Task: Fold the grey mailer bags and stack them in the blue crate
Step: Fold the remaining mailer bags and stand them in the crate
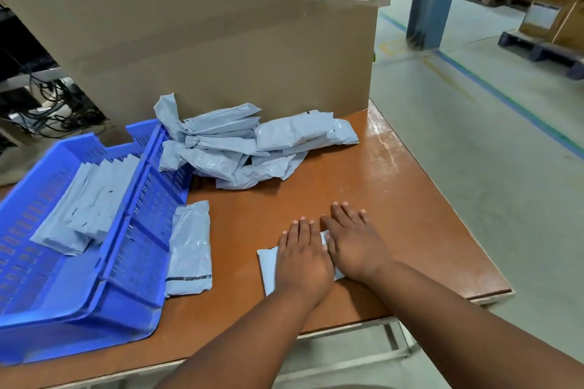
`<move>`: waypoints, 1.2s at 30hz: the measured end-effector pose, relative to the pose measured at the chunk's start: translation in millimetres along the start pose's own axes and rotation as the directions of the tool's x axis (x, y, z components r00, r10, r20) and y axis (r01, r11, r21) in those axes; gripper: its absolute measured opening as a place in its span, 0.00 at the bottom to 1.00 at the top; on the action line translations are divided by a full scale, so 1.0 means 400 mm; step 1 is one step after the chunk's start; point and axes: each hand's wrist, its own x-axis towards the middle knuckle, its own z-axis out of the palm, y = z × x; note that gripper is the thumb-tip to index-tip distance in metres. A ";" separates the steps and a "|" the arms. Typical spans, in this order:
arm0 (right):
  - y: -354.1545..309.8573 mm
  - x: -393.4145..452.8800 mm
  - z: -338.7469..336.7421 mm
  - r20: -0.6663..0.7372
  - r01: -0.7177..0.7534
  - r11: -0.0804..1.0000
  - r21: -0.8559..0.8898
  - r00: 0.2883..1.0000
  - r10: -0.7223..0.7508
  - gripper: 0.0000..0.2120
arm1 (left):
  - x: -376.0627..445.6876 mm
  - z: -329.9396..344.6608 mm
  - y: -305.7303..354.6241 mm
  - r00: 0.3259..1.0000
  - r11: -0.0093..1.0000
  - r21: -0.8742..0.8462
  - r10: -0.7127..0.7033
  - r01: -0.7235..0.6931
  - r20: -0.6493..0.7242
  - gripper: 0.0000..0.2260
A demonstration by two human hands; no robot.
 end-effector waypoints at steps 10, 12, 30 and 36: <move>-0.010 -0.015 0.020 0.000 -0.110 0.993 -0.045 0.994 0.110 0.35 | 0.031 0.006 -0.045 0.982 0.983 0.023 0.183 -0.184 0.044 0.34; -0.015 -0.016 0.008 0.030 -0.107 0.993 -0.058 0.994 0.109 0.38 | 0.028 -0.003 -0.049 0.981 0.981 0.023 0.190 -0.191 0.045 0.35; -0.153 -0.022 0.061 -0.020 0.142 0.985 -0.101 0.989 -0.145 0.31 | -0.034 0.001 -0.212 0.988 0.988 -0.033 0.151 -0.150 0.033 0.30; -0.126 -0.036 0.057 0.022 0.160 0.978 -0.135 0.987 -0.159 0.32 | -0.042 0.000 -0.259 0.974 0.975 -0.010 0.222 -0.222 0.047 0.30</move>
